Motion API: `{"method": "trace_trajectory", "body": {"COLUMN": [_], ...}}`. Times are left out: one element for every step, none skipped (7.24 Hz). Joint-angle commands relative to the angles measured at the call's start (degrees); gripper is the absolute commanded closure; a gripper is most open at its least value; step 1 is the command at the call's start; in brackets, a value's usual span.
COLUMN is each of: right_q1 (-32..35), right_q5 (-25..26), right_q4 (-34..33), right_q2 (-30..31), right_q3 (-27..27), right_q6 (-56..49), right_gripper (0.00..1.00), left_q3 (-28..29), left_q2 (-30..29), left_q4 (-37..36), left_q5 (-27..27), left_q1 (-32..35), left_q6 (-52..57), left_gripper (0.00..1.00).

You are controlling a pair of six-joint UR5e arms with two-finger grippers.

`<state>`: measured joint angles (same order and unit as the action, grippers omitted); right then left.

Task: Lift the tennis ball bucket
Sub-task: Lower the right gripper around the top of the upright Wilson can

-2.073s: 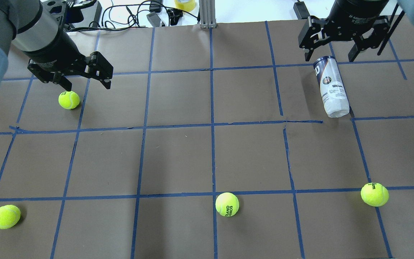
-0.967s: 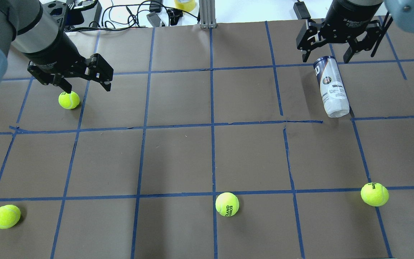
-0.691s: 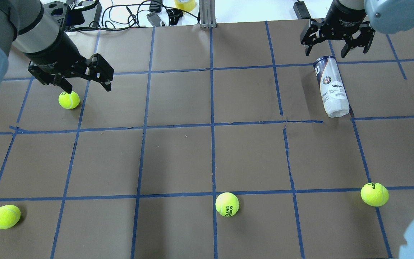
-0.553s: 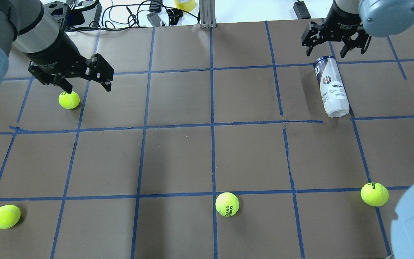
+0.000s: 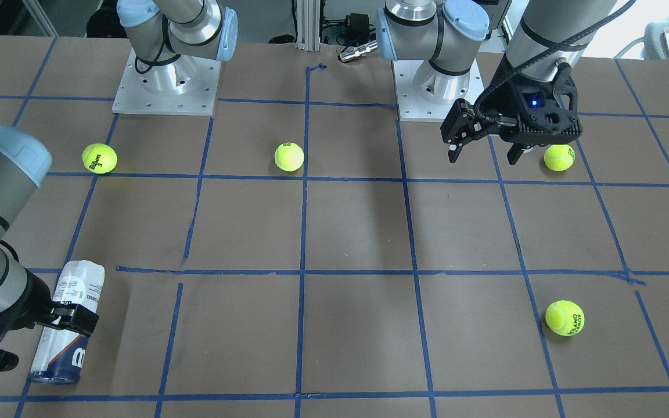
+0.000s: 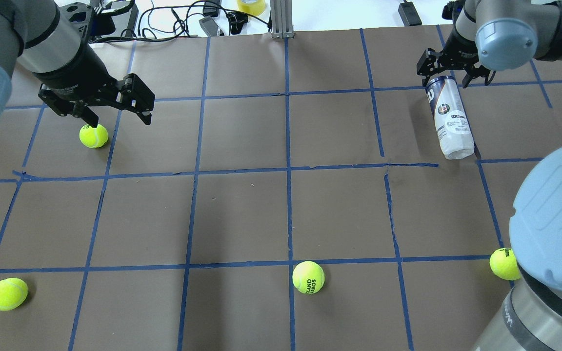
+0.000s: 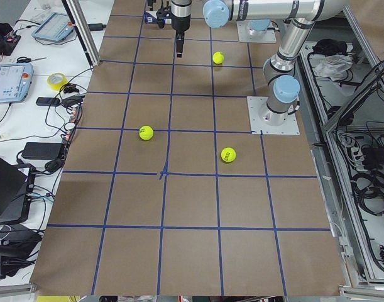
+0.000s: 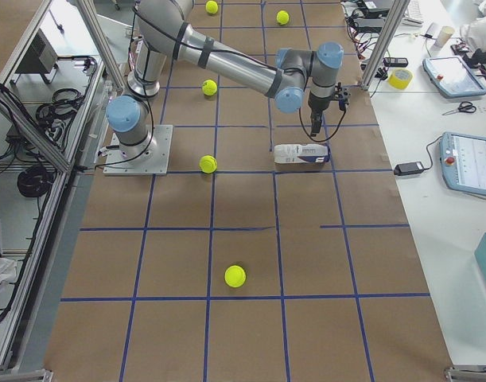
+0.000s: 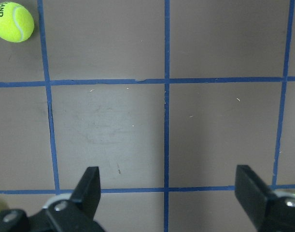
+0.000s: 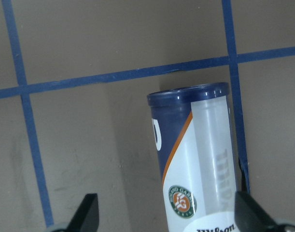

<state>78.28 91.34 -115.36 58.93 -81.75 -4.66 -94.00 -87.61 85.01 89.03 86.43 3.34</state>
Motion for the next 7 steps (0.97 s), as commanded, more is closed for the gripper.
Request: {"method": "trace_trajectory", "body": {"right_q1": [-2.33,-2.34,-2.34,-2.43,-2.43,-2.43,-2.43], "right_q5": [-0.10,-0.11,0.24,0.33,0.42,0.42,0.51], "right_q4": [-1.80,-1.72,-2.15,-1.63,-1.71,-1.63,-1.71], "right_q2": [-3.99,-4.43,-5.13,-6.01,-6.28,-6.37,-6.46], "right_q3": [0.10,-0.60,-0.78,-0.87,-0.78,-0.87,-0.96], "right_q6": [-4.03,-4.04,-4.12,-4.12,-4.21,-4.21,-4.73], "right_gripper": [0.00,0.00,0.00,0.00,0.00,0.00,0.01], "left_q3": [0.04,-0.13,-0.05,-0.05,0.04,-0.05,-0.05], "left_q2": [0.07,0.07,0.07,0.07,0.07,0.07,0.07], "left_q4": [0.07,-0.01,-0.02,0.07,0.07,-0.01,-0.02], "left_q5": [0.00,0.00,-0.09,0.00,0.00,0.00,0.00], "left_q1": [-0.04,0.05,-0.04,0.05,-0.04,0.05,-0.04], "left_q6": [0.00,0.00,0.00,0.00,0.00,0.00,0.00], "left_gripper": [0.00,0.00,0.00,0.00,0.00,0.00,0.00]}}
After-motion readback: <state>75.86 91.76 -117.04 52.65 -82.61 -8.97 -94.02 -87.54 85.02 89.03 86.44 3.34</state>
